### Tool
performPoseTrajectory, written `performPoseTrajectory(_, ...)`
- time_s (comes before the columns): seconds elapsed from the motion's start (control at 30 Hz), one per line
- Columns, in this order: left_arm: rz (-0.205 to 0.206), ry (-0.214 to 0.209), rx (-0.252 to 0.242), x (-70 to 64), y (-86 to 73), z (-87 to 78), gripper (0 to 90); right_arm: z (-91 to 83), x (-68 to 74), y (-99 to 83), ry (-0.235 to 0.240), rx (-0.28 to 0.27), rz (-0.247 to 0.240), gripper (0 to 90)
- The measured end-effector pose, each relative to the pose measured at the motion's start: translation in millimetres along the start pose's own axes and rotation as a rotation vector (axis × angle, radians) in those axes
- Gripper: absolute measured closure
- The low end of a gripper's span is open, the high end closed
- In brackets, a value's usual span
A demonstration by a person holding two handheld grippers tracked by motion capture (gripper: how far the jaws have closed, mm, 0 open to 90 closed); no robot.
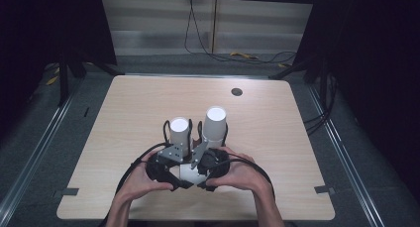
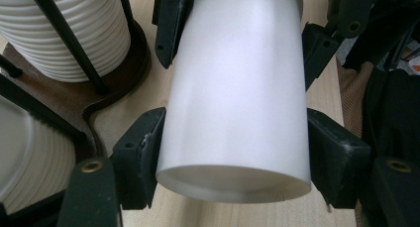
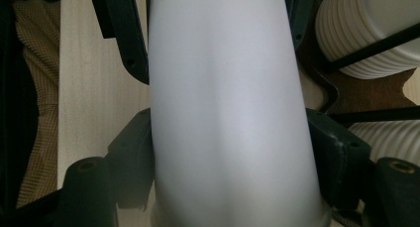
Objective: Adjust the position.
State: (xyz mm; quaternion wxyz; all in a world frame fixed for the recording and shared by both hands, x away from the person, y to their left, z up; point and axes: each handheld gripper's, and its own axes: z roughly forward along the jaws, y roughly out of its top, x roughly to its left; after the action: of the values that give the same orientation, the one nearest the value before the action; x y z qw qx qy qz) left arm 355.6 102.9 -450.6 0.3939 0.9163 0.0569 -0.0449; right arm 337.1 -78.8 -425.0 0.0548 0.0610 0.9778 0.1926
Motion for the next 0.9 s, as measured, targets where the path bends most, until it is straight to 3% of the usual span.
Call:
performPoseTrajectory(0.4,0.014,-0.005,0.017,-1.4,-0.4,1.0,34.1,3.3,-1.2,-2.5,0.035,-0.024,0.009,26.9)
performPoseTrajectory(0.5,0.007,0.0,0.004,-2.0,-0.8,0.2,34.4,3.7,-1.9,-4.0,0.028,-0.049,0.016,23.8)
performPoseTrajectory(0.53,0.008,0.006,-0.003,-2.1,-0.8,-1.5,34.4,3.4,-1.5,-5.0,0.027,-0.058,0.035,16.9)
performPoseTrajectory(0.9,0.008,0.021,-0.027,-3.9,-3.7,-7.9,34.3,0.1,-3.2,-14.9,-0.001,-0.125,0.079,14.5)
